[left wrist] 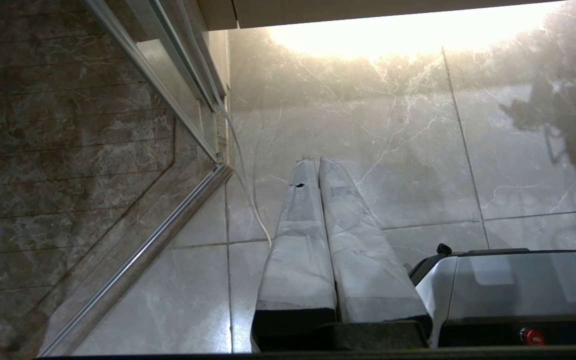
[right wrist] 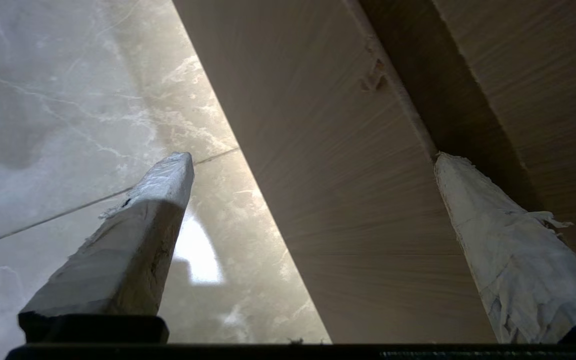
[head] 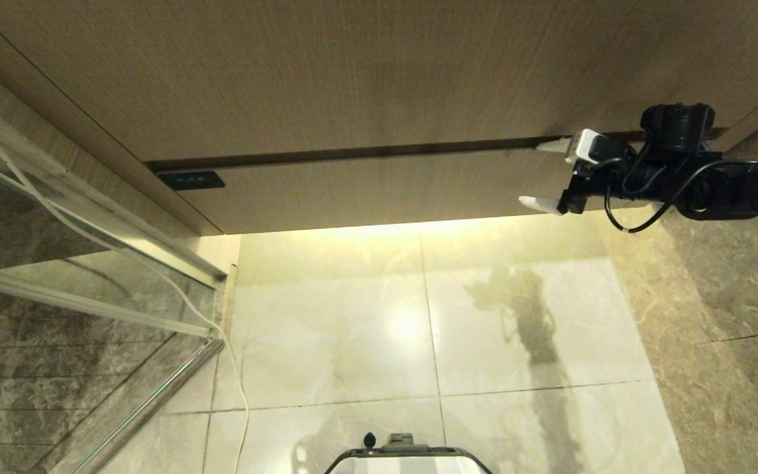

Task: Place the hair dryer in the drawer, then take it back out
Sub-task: Pull open the drawer

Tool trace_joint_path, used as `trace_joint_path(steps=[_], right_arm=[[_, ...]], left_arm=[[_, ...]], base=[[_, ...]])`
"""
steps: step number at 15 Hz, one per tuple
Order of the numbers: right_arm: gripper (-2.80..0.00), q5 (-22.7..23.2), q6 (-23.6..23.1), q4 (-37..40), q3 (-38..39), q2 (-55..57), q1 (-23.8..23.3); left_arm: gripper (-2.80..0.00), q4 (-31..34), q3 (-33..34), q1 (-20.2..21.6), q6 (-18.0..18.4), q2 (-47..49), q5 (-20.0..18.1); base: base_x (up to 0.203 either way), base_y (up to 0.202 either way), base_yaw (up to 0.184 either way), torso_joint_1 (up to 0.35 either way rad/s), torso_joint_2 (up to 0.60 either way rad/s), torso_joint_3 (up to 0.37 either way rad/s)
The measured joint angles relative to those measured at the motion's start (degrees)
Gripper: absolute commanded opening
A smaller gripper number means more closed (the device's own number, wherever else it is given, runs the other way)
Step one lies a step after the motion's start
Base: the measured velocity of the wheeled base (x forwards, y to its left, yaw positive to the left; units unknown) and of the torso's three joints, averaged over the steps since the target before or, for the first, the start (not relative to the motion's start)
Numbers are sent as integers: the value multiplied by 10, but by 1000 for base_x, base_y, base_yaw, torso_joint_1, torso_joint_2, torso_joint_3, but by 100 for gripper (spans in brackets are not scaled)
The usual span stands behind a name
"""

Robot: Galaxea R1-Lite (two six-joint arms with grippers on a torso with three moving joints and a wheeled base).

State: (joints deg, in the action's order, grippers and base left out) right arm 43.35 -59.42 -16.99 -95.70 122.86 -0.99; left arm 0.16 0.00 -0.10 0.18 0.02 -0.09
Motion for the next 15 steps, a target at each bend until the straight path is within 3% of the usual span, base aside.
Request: trace_joint_path(steps=[6, 12, 15], right_arm=[[0, -4, -3, -32, -11, 10, 2], [0, -73, 5, -25, -11, 21, 7], [0, -79, 25, 20, -7, 20, 8]], left_arm=[[-280, 0, 0, 0, 0, 0, 0], [-280, 0, 0, 0, 0, 0, 0], [-280, 0, 0, 0, 0, 0, 0]], base=[[0, 0, 0, 0, 0, 0], [0, 0, 0, 0, 0, 0], [0, 0, 0, 0, 0, 0]])
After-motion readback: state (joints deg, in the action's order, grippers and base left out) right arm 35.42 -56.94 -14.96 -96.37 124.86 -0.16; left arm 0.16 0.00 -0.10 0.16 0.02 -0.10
